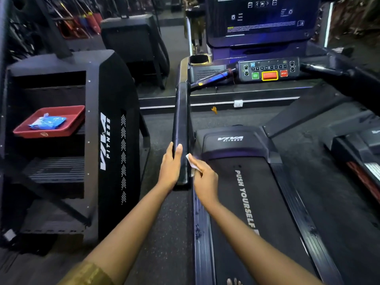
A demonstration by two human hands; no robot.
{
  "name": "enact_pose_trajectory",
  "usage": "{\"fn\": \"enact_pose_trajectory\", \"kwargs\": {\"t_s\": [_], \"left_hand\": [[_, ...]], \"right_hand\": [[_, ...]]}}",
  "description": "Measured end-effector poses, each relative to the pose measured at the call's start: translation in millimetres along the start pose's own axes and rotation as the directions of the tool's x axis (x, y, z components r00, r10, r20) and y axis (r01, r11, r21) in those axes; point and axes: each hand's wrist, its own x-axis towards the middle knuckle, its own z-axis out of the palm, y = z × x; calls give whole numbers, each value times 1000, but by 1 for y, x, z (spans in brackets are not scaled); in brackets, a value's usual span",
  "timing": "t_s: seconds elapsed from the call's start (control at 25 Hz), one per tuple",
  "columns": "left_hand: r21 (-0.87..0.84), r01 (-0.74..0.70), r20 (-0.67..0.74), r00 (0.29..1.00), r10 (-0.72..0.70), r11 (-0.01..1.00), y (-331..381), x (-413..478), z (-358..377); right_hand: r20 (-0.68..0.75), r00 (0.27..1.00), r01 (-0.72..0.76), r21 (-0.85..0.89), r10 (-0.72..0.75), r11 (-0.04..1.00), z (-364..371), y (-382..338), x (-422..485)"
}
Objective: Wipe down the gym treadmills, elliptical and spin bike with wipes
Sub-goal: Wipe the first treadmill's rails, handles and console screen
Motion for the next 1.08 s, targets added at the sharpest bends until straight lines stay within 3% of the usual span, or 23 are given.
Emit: {"fn": "enact_pose_trajectory", "kwargs": {"t_s": [0.2,0.32,0.48,0.72,0.84,1.08], "left_hand": [[23,-11,22,1000,10,1000,-2,0,-1],[112,-94,54,995,88,989,-5,-7,-4],[121,-99,33,995,96,988,-7,-15,-3],[83,-77,12,997,76,994,-6,-14,-3],[95,-71,9,997,70,993,-6,-14,-2],[84,-98,13,995,97,992,-8,-11,-3]], "right_hand": [[26,999,26,66,-28,997,-19,1,-50],[-67,984,-162,47,165,986,-21,9,-20],[-13,916,-400,-109,401,910,0,16,-3],[-104,836,-519,170,539,838,4,-7,-44],[-116,835,-516,175,538,839,1,-22,-51],[-95,920,-378,31,379,925,-9,-49,-58]]}}
